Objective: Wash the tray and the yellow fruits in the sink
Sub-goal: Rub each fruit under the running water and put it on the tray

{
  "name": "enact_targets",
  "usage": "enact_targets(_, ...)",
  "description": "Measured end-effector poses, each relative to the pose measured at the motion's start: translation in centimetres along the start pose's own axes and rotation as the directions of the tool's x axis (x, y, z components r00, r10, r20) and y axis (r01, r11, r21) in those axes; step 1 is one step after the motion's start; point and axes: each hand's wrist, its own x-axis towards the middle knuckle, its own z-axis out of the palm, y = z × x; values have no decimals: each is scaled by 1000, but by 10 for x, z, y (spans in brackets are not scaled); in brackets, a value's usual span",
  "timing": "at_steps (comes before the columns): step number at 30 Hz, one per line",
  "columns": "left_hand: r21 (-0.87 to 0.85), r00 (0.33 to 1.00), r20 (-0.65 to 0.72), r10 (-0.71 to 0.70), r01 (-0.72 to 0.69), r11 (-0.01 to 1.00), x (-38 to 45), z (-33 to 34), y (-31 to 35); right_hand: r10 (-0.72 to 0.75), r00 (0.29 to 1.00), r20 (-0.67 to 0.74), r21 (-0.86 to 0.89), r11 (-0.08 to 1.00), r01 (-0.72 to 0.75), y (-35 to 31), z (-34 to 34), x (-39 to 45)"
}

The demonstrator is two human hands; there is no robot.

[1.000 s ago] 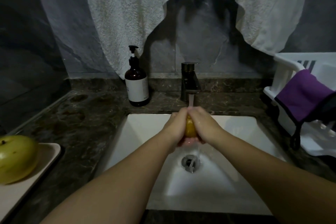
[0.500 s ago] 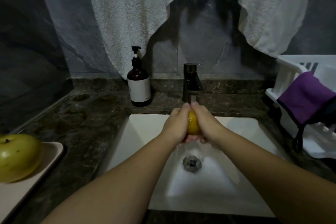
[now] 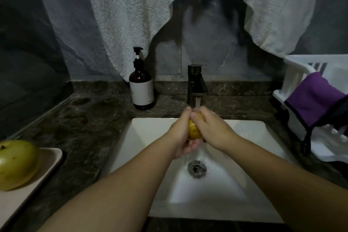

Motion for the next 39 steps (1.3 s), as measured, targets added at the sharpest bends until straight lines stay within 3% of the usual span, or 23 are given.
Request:
enact_targets(2,-2,998,-39,40,-40,999,2,0,-1,57,998,18,98,993,-58,-2,0,2)
enact_targets(4,65,978,-100,181,-175,982,6,2,-1,196,976,96,268,939,-215,-9,5,1)
enact_targets(6,68,970,-107,220,-214,974,7,3,-2,197,975,104,305,927,-220,-12,7,2)
enact_targets(8,4,985,-85,148,-148,989,3,1,0,119,989,86,263,955,-137,-7,4,2)
enact_targets(12,93,1000,-17,16,-14,996,-2,-5,1,-5,990,143,-144,989,26,5,-11,-2)
enact_targets(14,90,999,29,-33,31,995,-6,-3,1,-19,989,147,-252,966,56,4,-14,-4)
enact_targets(20,-139,998,67,-1,10,990,-3,-3,5,-95,992,84,-257,960,114,2,-23,-1)
enact_targets(23,-221,995,99,-2,24,975,-4,-5,5,-131,982,136,-284,944,166,4,-29,-3)
enact_targets(39,-197,998,58,13,-1,980,0,-4,4,-123,983,135,-293,943,158,-1,-29,-5)
